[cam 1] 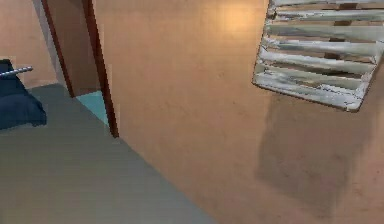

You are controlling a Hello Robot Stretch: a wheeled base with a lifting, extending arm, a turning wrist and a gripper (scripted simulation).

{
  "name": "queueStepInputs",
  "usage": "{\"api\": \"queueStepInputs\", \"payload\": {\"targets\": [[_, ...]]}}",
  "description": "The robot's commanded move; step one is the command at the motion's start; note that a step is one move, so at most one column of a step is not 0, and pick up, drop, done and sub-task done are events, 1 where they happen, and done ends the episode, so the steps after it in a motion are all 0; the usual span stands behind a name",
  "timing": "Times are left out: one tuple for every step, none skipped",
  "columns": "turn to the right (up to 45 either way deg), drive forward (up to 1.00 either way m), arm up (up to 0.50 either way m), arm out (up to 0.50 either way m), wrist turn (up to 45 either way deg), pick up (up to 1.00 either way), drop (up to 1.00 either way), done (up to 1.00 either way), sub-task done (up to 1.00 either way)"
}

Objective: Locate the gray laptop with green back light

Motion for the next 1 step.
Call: {"api": "queueStepInputs", "payload": {"targets": [[-33.0, 0.0, 0.0, 0.0, 0.0, 0.0, 0.0, 0.0, 0.0]]}}
